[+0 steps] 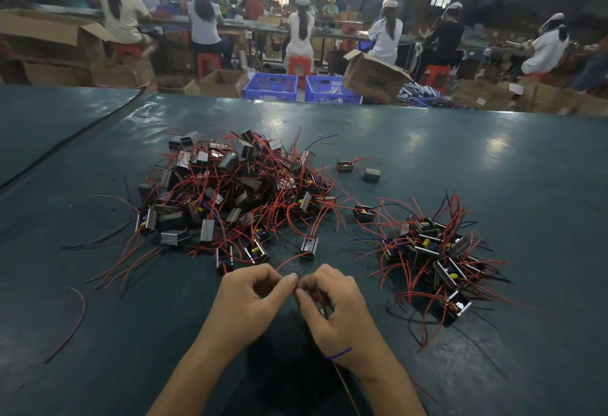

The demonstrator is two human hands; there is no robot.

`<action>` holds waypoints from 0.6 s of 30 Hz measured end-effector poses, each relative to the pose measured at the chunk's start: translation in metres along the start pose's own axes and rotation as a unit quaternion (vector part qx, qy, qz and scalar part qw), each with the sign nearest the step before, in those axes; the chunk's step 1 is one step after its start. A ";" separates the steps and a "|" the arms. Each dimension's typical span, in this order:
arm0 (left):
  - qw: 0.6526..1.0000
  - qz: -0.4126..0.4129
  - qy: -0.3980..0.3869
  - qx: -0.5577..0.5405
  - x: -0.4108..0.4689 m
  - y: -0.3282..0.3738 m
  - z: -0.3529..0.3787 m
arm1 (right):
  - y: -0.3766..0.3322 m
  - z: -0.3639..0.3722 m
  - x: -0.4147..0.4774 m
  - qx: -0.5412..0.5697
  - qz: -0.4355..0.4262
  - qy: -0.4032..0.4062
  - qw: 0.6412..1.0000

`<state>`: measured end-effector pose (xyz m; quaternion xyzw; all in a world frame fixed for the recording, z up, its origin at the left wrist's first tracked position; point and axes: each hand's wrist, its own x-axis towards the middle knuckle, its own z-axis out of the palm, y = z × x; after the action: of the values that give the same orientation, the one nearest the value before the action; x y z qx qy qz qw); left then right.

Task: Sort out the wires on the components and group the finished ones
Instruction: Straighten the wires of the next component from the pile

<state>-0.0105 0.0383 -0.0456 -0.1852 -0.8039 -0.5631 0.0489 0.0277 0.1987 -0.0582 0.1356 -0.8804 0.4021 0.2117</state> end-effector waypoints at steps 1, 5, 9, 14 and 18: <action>1.000 0.008 0.001 -0.002 0.000 0.001 0.000 | 0.000 0.000 0.000 0.000 0.000 0.001 1.000; 0.989 0.144 -0.019 0.038 0.000 0.000 -0.005 | 0.002 0.000 0.001 0.024 0.007 0.017 1.000; 0.970 0.221 -0.041 0.087 0.001 -0.008 -0.009 | 0.005 0.001 0.002 0.075 0.023 0.028 0.997; 0.977 0.182 -0.030 0.109 -0.002 -0.003 -0.010 | 0.003 0.003 0.004 0.117 0.015 0.036 0.992; 0.998 0.009 -0.047 0.034 -0.002 0.006 -0.006 | 0.004 0.004 0.002 0.072 0.018 0.032 0.997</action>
<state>-0.0073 0.0344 -0.0386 -0.2171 -0.8223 -0.5255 0.0220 0.0233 0.1981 -0.0618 0.1217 -0.8444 0.4723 0.2217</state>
